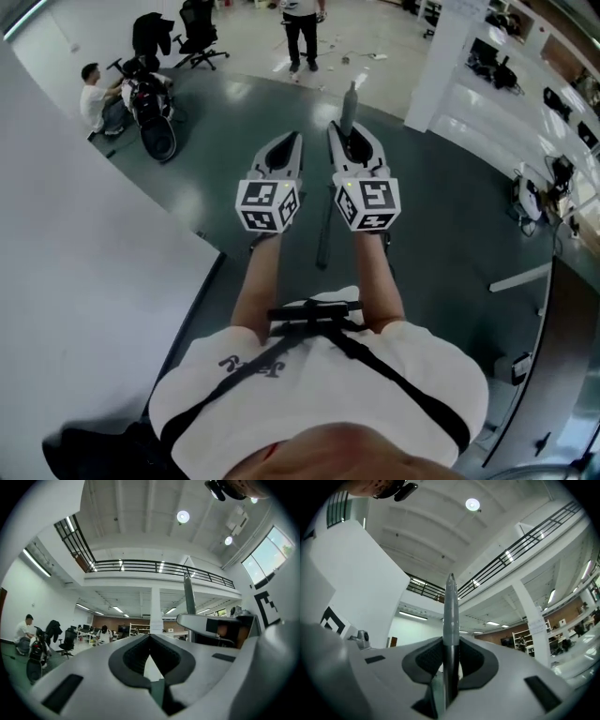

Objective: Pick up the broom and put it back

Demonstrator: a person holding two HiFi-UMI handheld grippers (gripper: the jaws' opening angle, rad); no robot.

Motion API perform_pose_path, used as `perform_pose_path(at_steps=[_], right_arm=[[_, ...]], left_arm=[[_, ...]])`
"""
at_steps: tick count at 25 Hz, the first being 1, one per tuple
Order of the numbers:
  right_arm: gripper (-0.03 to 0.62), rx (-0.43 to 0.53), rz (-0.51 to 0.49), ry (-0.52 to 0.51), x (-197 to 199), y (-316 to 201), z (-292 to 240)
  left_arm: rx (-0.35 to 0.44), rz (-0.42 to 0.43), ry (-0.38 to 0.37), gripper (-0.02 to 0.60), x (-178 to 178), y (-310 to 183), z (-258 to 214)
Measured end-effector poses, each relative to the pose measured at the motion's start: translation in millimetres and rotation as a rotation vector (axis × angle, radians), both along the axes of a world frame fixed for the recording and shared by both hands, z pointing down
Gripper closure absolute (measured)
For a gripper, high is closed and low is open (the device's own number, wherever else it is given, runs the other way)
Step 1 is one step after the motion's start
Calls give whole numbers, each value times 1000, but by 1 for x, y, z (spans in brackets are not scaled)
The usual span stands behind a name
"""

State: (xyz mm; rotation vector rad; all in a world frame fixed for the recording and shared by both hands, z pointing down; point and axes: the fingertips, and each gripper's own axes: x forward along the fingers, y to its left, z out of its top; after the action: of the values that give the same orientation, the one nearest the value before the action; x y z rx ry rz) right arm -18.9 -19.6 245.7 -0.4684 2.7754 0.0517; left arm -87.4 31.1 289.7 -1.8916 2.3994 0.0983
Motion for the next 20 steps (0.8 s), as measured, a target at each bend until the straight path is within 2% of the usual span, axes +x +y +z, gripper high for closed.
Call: perform_pose_path(at_steps=[4,8,15,20], right_arm=[[507,4,100,13,51,-75,19],[507,-2,221,44,93,-138,42],[507,-45,418,63,144,-236,75],[508,-85,514,64,153,-308,96]], left_arm=[[2,112,12,571,51,-91,20],[-30,215,26,571,91,-160,41],[-75,383,38,571,129,-264,69],[-86,500,60,571,135,-349,89]])
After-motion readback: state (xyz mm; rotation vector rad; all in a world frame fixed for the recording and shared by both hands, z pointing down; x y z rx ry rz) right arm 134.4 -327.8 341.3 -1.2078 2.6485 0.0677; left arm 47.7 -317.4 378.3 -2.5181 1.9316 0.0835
